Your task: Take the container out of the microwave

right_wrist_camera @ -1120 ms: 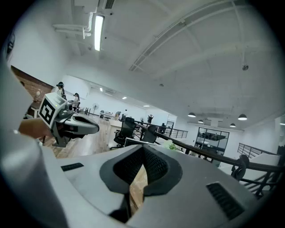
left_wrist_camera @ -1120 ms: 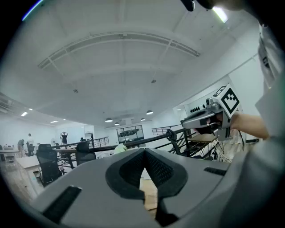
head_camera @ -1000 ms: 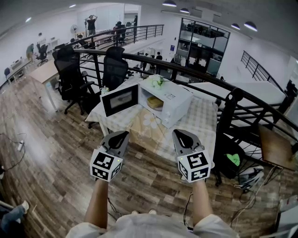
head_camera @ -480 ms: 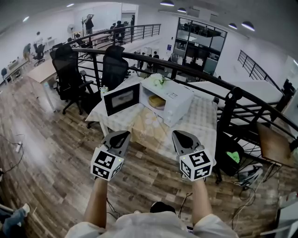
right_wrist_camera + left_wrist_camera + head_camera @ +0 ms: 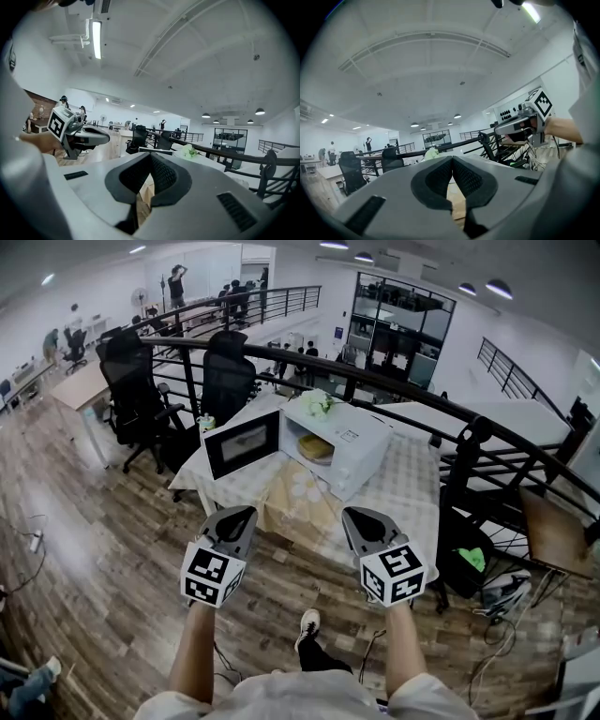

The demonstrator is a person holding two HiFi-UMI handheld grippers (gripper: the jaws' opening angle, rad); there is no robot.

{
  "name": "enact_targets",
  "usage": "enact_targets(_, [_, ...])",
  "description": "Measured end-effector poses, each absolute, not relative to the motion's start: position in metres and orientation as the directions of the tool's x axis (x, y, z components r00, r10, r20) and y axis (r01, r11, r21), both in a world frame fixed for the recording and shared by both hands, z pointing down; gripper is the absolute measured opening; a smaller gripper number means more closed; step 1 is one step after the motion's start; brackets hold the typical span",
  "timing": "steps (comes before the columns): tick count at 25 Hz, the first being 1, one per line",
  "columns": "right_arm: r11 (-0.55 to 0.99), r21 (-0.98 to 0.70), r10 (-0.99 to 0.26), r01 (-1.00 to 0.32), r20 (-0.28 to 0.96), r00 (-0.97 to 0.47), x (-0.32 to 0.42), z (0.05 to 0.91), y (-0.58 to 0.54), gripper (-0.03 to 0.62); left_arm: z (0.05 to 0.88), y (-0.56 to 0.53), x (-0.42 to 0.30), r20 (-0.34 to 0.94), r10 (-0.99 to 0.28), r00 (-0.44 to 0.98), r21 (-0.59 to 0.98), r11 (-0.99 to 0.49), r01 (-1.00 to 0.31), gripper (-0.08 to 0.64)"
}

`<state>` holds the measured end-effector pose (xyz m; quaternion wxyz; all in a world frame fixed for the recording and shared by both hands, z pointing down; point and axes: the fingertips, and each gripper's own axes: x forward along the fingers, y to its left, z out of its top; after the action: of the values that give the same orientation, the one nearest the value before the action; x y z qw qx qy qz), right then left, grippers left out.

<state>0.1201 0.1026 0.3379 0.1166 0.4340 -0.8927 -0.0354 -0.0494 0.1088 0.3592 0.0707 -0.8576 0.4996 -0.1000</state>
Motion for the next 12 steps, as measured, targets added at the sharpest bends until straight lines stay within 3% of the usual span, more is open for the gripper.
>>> enact_targets(12, [0.636,0.15,-0.77,-0.757,0.197,-0.607,0.146,0.36,-0.027,0.012,0.381,-0.022,-0.023,0.129,-0.871,0.473,-0.203,-0.49,-0.848,0.018])
